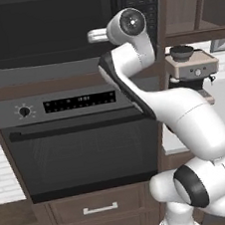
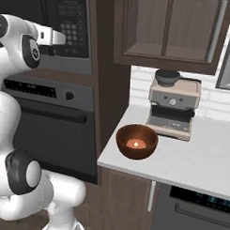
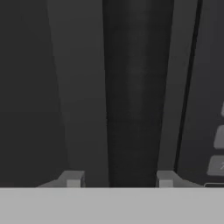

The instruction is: Open the microwave, place the bowl with waffle inside the microwave, then close the microwave door and turn it on.

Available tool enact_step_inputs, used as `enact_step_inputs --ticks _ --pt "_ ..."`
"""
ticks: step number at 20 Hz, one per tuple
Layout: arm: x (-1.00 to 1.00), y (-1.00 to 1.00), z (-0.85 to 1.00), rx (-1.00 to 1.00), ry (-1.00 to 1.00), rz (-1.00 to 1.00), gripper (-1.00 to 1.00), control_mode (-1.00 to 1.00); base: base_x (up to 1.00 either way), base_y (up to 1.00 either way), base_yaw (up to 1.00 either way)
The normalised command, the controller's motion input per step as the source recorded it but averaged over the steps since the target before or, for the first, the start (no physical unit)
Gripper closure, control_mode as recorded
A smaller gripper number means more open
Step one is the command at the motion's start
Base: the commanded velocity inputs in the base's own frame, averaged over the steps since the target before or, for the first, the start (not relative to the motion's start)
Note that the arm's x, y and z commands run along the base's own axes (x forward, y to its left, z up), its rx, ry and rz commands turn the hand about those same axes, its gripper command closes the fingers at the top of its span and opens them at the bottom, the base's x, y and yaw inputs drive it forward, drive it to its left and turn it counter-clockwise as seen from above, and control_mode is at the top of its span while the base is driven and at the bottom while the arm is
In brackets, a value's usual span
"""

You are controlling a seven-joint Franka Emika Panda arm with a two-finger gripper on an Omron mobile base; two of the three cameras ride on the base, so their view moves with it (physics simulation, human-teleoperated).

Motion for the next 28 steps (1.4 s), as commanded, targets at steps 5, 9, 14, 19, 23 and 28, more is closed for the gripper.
enact_step_inputs --ticks 5,9,14,19,23,28 --pt "0.90 -0.22 -0.60 0.14 0.00 0.17 1.00 -1.00 0.00 0.00 0.00" --pt "0.62 0.62 -0.72 0.11 -0.04 0.14 1.00 -1.00 0.00 0.00 0.00" --pt "0.20 1.00 -0.47 0.08 -0.01 0.11 1.00 -1.00 0.00 0.00 0.00" --pt "-0.03 1.00 -0.22 0.01 0.08 0.16 1.00 -1.00 0.00 0.00 0.00" --pt "-0.61 1.00 0.00 -0.06 0.06 0.12 1.00 -1.00 0.00 0.00 0.00" --pt "-0.99 1.00 -0.02 -0.14 0.04 0.07 1.00 -1.00 0.00 0.00 0.00"
